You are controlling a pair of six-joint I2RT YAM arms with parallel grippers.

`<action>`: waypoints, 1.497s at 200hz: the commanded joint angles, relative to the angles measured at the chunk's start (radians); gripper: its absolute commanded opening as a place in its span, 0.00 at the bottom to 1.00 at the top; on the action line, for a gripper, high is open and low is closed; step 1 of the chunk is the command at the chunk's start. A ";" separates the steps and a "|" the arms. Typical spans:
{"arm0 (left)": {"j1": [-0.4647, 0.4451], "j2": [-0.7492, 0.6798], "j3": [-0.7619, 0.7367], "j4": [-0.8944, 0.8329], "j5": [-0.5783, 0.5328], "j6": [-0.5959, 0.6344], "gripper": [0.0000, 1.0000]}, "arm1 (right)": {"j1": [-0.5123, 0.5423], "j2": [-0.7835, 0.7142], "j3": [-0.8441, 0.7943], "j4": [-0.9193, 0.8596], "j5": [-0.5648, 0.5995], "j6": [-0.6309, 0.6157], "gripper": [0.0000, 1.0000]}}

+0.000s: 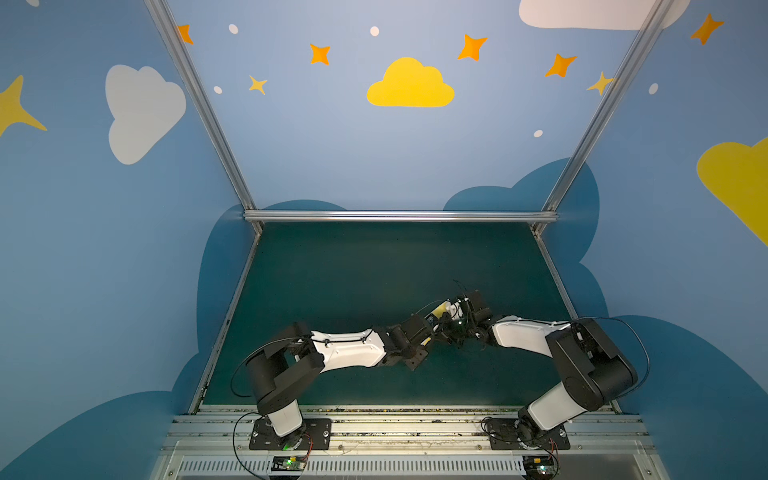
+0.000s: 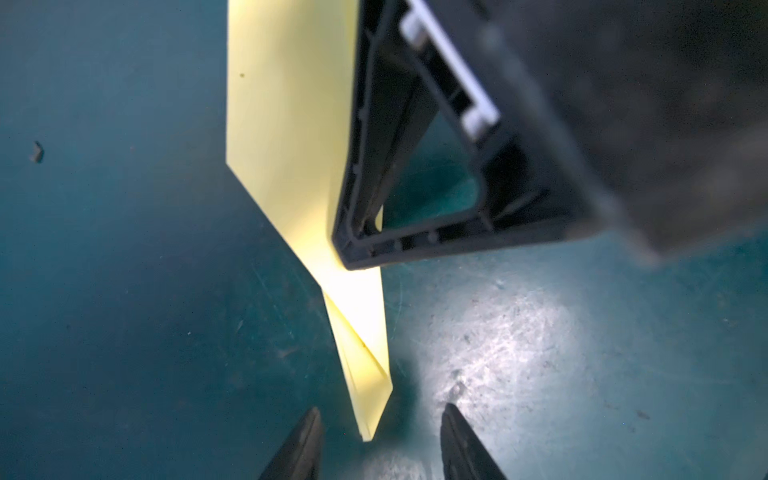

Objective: Fold a paper plane with a square sheet of paper (fold left side to right side)

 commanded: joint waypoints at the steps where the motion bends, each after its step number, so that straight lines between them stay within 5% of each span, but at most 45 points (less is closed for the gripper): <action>1: -0.009 0.017 0.025 0.003 0.002 0.025 0.51 | -0.008 0.013 0.005 -0.009 0.006 -0.017 0.04; 142: -0.058 0.093 0.016 0.021 -0.134 0.071 0.48 | -0.021 0.022 0.009 -0.008 -0.005 -0.022 0.04; 234: -0.059 0.101 0.014 0.019 -0.118 0.068 0.26 | -0.024 0.028 0.011 -0.004 -0.010 -0.023 0.04; 299: -0.060 0.084 0.020 0.014 -0.072 0.066 0.20 | -0.025 0.031 0.018 -0.004 -0.018 -0.025 0.04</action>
